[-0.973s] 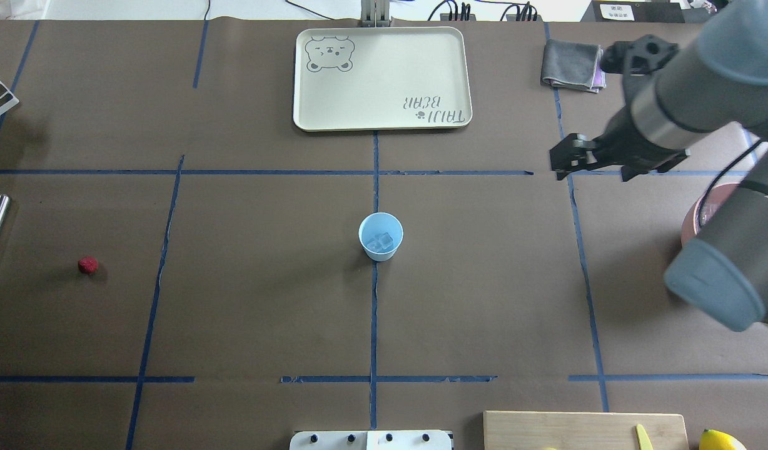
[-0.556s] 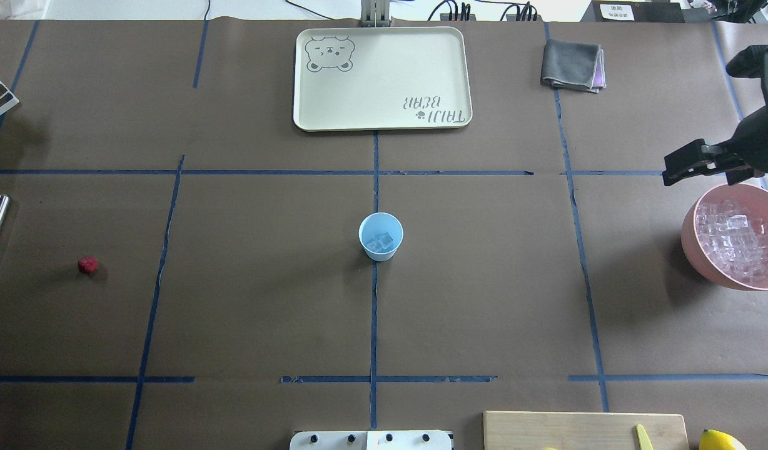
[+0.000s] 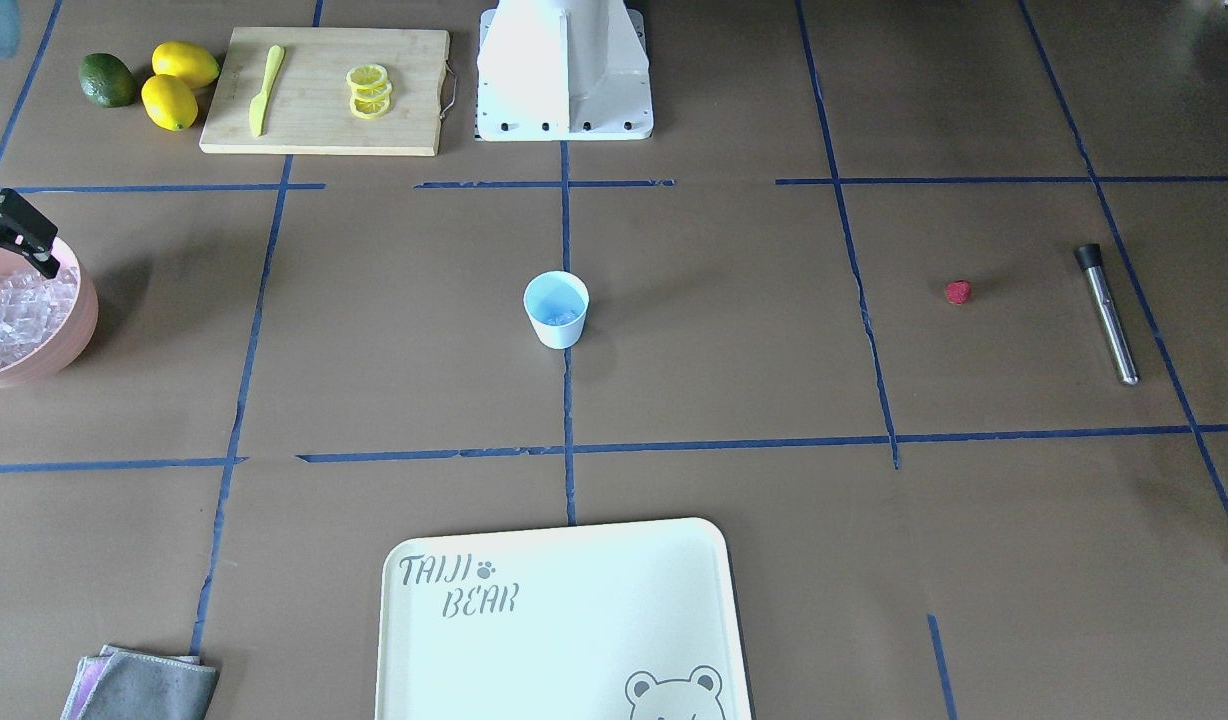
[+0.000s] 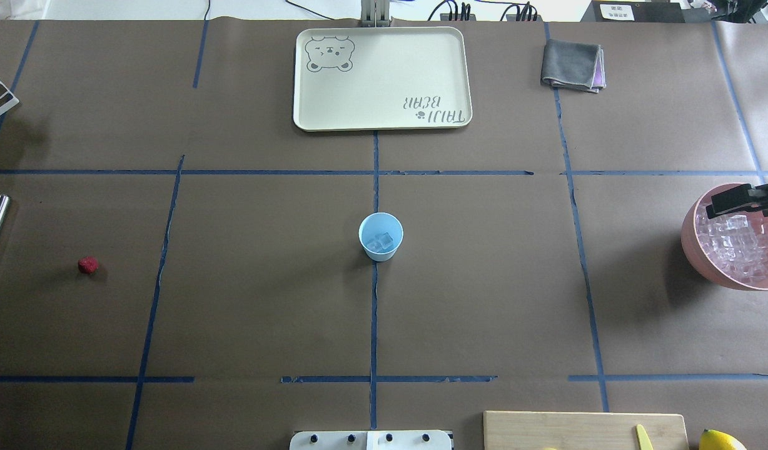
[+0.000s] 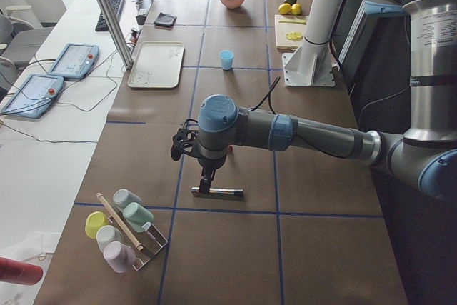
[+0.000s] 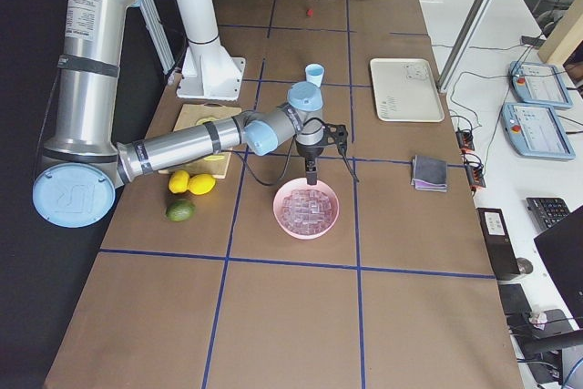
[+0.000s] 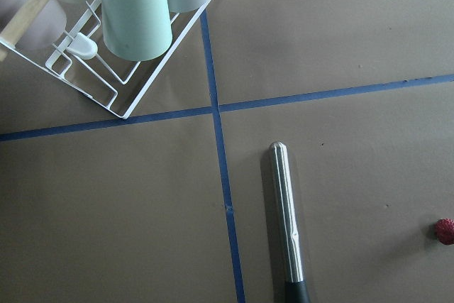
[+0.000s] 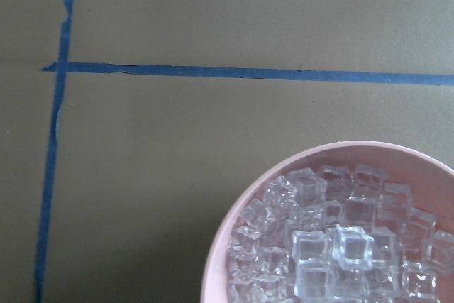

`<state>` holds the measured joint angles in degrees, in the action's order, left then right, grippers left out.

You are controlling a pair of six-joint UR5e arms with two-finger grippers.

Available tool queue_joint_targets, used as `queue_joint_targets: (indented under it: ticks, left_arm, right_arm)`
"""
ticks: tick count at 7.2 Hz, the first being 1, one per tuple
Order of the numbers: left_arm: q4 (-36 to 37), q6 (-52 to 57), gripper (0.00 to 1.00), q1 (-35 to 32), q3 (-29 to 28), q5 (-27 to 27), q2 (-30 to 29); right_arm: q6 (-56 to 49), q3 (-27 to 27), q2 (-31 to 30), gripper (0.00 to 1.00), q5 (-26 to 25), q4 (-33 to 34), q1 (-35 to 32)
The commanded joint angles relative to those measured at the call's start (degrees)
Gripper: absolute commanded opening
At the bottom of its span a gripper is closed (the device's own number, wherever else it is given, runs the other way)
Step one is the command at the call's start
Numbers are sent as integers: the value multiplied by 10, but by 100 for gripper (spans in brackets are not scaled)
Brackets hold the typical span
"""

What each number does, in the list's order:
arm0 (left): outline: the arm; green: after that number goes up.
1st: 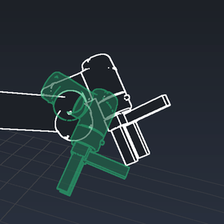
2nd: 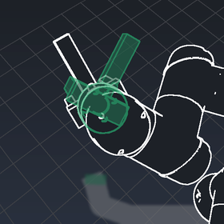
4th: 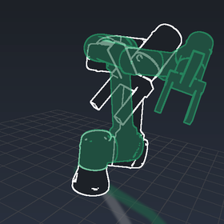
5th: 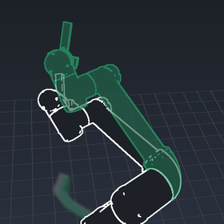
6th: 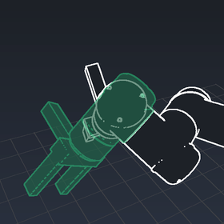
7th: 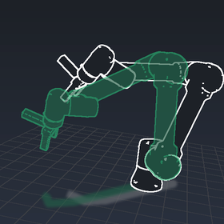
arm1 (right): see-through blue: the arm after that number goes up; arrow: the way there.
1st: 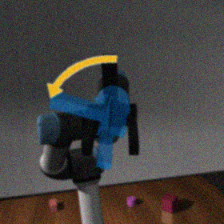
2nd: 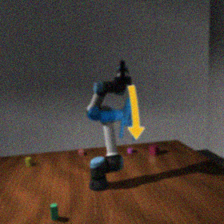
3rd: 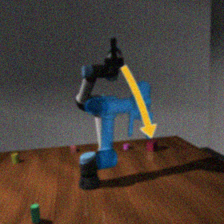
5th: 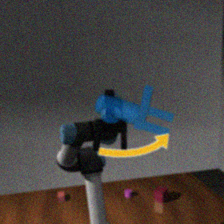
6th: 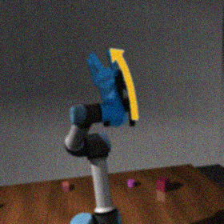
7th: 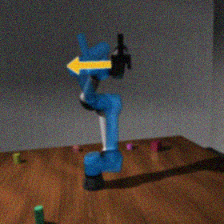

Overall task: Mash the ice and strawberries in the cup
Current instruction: 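Lower the right gripper into the bowl and grasp a third ice cube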

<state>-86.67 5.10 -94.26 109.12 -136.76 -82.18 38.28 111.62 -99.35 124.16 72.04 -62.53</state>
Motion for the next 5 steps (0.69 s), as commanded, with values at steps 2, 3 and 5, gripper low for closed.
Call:
queue_joint_targets:
  ticks: [2, 3, 5]
  left_arm:
    - [0, 0, 100, 0, 1, 0, 0]
    - [-1, 0, 100, 0, 1, 0, 0]
    - [-1, 0, 100, 0, 2, 0, 0]
  right_arm:
    - [-10, -75, -1, 99, -3, -23, 0]
    - [-18, -88, 10, 99, -5, -22, 1]
    - [-19, -108, 22, 98, -6, -23, 1]
